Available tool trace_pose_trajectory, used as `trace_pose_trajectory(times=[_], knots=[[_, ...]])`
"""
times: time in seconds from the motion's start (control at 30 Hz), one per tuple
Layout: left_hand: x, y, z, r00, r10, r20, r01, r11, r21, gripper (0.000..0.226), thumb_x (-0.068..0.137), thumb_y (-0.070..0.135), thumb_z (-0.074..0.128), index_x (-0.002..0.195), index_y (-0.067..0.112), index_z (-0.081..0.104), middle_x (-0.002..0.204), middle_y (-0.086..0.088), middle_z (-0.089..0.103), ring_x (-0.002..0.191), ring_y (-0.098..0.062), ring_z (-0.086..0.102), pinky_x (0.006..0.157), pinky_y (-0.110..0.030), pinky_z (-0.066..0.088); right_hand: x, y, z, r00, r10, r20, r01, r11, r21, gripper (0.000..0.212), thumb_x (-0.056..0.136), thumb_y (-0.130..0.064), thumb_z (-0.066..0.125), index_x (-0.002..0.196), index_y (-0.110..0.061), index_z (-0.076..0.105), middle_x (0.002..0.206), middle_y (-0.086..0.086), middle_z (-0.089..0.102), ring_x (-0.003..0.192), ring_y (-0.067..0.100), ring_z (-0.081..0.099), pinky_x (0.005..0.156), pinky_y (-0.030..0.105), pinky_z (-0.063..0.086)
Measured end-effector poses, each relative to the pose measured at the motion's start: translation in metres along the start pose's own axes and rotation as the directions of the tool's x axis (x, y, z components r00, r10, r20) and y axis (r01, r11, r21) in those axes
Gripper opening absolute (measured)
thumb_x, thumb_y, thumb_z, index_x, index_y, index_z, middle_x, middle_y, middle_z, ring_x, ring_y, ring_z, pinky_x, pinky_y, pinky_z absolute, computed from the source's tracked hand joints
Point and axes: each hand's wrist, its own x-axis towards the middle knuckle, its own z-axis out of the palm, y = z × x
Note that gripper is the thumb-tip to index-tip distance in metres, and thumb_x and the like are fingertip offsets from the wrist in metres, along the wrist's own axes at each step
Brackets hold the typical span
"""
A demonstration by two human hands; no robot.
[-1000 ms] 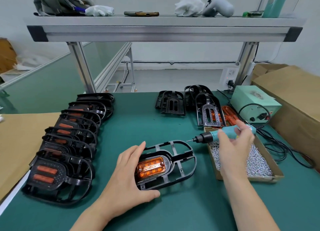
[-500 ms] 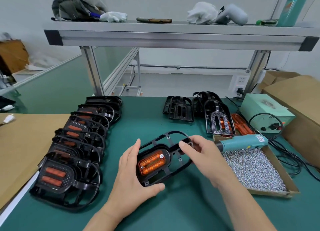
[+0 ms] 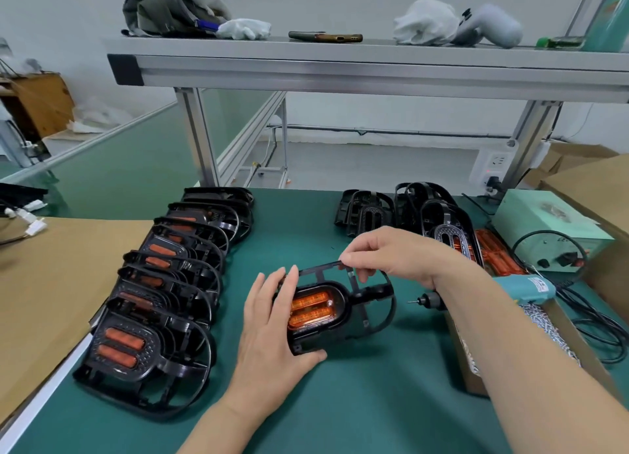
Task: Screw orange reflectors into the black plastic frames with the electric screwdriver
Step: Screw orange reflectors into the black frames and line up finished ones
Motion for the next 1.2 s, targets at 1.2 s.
trace_pose_trajectory(times=[1.2], knots=[[0.011, -0.013, 0.008, 0.976, -0.208, 0.062, 0.209, 0.978, -0.012, 0.073, 0.097, 0.018, 0.060, 0.157, 0.015, 0.018, 0.164, 0.005, 0.019, 0.151, -0.006, 0.013, 0.107, 0.002, -0.005, 0.204, 0.031, 0.031, 0.936, -0.168, -0.308, -0.130, 0.650, -0.749, 0.042, 0.085, 0.011, 0.045, 0.119, -0.007, 0.060, 0.114, 0.016, 0.063, 0.110, 0.033, 0.056, 0.076, 0.035, 0.044]])
